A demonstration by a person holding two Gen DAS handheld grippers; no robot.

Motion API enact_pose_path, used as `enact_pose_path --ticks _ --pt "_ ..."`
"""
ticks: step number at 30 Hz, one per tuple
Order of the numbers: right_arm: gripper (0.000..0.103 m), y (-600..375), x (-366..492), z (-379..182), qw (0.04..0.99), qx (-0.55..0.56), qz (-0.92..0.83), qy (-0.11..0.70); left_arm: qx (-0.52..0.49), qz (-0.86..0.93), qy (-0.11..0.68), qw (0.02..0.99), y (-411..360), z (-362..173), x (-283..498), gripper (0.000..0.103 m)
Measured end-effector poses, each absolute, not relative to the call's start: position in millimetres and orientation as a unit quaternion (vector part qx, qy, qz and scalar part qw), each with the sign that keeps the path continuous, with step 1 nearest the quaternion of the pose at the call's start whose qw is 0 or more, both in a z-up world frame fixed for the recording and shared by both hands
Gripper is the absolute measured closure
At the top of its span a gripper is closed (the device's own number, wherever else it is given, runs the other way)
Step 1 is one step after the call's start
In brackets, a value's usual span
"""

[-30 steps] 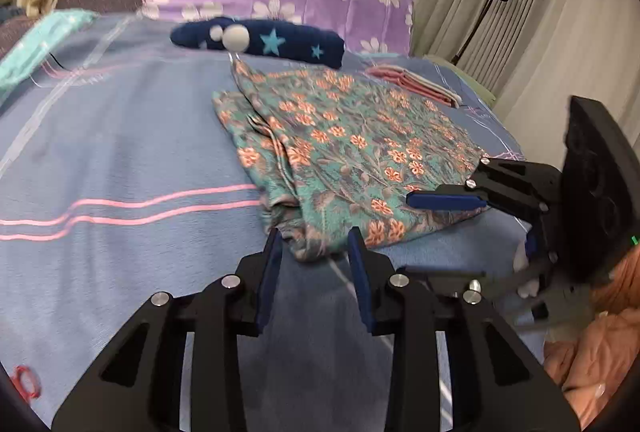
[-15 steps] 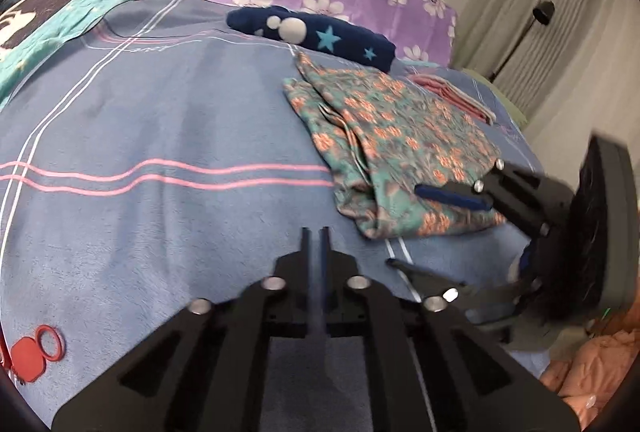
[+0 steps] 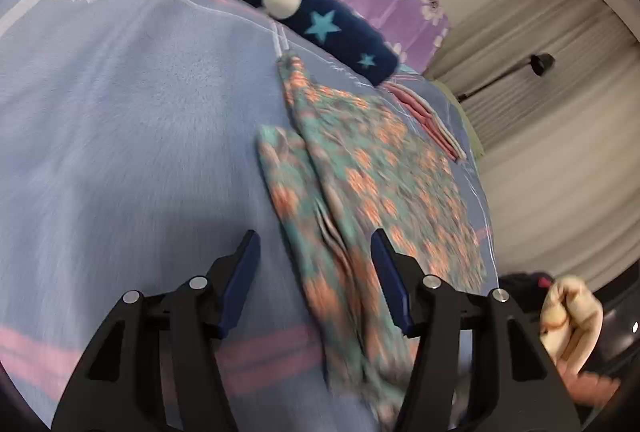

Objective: Fold small clothes

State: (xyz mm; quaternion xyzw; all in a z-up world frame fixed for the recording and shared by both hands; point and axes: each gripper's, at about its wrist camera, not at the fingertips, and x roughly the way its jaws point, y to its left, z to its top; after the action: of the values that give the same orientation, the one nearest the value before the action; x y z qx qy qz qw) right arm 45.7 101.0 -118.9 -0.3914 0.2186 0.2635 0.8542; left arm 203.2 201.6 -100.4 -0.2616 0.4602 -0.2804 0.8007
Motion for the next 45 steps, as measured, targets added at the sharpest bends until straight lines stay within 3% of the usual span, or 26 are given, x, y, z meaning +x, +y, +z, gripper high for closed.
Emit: enact_pose_path --ticks 1,2,3,4,9,14,19,22,23,27,31,45 --pt "0.095 102 46 -119 0.854 -0.393 0.262 0.217 -0.273 -0.28 0.452 0.802 201 -101 213 0.049" --pt "0.095 103 47 -118 0.855 -0.393 0.262 0.215 -0.281 -0.277 0.452 0.8 200 -101 219 0.081" --pt "0.095 102 47 -115 0.858 -0.387 0.262 0.214 -0.293 -0.277 0.453 0.795 200 -102 225 0.1" --pt "0.095 100 47 -112 0.862 -0.377 0.263 0.213 -0.305 -0.277 0.449 0.793 200 -99 228 0.1" --pt "0.095 92 58 -95 0.874 -0.313 0.287 0.236 -0.247 -0.25 0.416 0.839 198 -87 220 0.101" --pt "0.093 102 62 -120 0.855 -0.329 0.296 0.269 -0.293 -0.252 0.42 0.821 212 -114 221 0.095" --pt "0.083 102 56 -121 0.853 -0.329 0.306 0.266 -0.306 -0.269 0.415 0.814 211 -102 216 0.053" --pt "0.08 104 50 -122 0.852 -0.341 0.302 0.258 -0.269 -0.278 0.42 0.821 196 -99 213 0.042" --pt "0.079 104 50 -122 0.853 -0.343 0.301 0.256 -0.253 -0.278 0.422 0.825 189 -99 215 0.042" --pt "0.059 97 43 -111 0.858 -0.332 0.302 0.25 -0.23 -0.287 0.436 0.821 171 -93 231 0.042" --pt "0.052 81 35 -107 0.862 -0.336 0.272 0.264 -0.196 -0.292 0.441 0.826 158 -95 238 0.043" --pt "0.049 107 70 -127 0.866 -0.365 0.211 0.269 -0.209 -0.294 0.422 0.832 164 -104 238 0.052"
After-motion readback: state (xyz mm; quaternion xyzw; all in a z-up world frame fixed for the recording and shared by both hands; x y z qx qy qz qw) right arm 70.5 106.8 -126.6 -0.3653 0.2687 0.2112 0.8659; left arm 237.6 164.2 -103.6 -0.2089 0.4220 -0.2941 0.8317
